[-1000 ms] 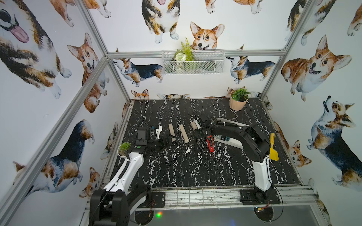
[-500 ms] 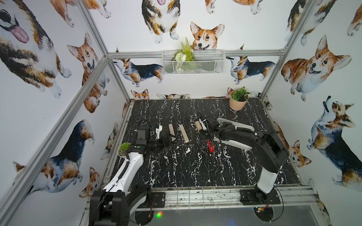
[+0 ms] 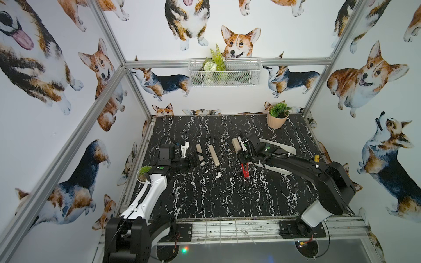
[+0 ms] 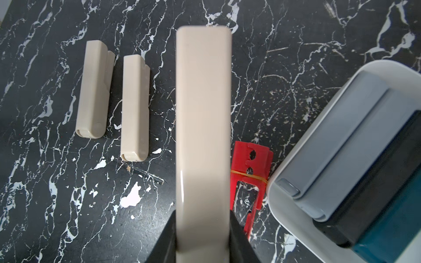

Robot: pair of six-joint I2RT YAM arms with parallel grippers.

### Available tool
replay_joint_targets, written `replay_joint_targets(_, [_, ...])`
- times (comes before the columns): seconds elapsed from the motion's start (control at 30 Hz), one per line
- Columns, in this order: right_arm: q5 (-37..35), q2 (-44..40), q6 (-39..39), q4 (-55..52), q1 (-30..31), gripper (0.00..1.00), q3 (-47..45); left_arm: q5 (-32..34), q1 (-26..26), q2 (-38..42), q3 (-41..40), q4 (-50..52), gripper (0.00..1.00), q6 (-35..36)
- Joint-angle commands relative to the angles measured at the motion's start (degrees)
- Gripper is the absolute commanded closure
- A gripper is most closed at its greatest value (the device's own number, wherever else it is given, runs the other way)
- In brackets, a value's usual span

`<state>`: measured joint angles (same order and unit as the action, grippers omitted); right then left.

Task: Put the pruning pliers into the storage box
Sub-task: Pick up the pruning pliers from the center of the board, then place the pruning pliers in the storage box.

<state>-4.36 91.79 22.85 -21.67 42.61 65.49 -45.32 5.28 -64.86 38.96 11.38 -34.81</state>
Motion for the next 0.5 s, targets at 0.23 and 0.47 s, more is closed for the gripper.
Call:
replay_joint_targets(0.23, [-0.2, -5.3, 1.5, -2.6, -3.2, 1.0, -2.5, -3.4, 0.2, 0.0, 0.8, -8.0, 0.0, -2.2])
replay_joint_targets(0.47, [-0.2, -10.3, 2.7, -3.7, -6.6, 1.0, -5.8, -4.2, 0.7, -1.4, 1.5, -9.2, 0.0, -2.7])
